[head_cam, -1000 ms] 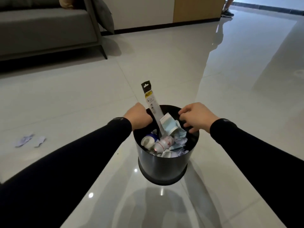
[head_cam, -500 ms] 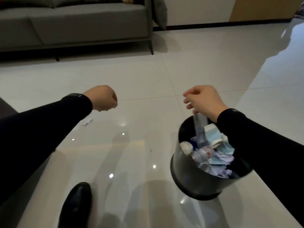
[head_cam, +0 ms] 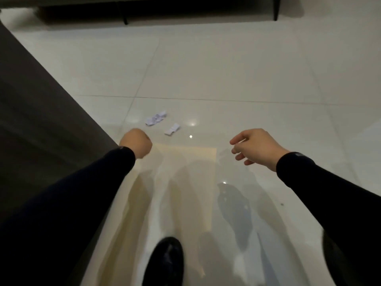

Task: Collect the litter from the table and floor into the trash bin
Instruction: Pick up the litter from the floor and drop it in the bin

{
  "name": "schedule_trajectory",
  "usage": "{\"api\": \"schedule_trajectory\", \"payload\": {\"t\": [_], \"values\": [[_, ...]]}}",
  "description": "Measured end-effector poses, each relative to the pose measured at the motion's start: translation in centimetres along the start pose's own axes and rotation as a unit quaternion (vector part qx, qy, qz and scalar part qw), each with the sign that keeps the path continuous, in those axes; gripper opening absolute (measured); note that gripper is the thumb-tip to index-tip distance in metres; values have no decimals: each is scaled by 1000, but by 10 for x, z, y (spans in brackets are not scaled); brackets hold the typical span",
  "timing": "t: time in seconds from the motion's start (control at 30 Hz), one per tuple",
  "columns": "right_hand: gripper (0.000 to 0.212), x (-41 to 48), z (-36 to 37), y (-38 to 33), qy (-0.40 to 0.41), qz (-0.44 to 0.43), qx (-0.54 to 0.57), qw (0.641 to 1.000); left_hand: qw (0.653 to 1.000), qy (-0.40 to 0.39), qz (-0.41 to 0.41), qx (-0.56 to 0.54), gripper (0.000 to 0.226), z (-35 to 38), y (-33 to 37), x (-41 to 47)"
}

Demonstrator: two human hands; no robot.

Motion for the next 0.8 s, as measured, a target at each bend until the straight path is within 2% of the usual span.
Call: {"api": "schedule_trajectory", "payload": {"t": [0.1,0.27,0.4,0.5,0.67,0.8], "values": [[17,33,32,-31,-32,6,-16,999,999,-30,-24,-1,28,19,-31,28],[19,76,66,-76,-40,20,-41,998,998,-50,-21,-18,21,43,-37,75],[20,102,85,-97,-25,7,-55,998,999,-21,-29,-24,37,45,-35,107],[30,130,106,-101,4,-22,-84,996,1000,13,8,10,43,40,-36,142],[58,175,149,-101,-44,-77,-215,972,981,-92,100,137,63,41,-38,196],[71,193,175,-92,-55,-93,-296,949,943,-133,176,249,60,58,-47,205]]}}
Point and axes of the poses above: each hand's wrist, its own x-axis towards the middle knuckle, its own z-axis out of the palm, y = z × x, the point moved 1 cm from there along x, towards the middle knuckle, and after that the axes turned 13 degrees about z, right-handed, at the moved point
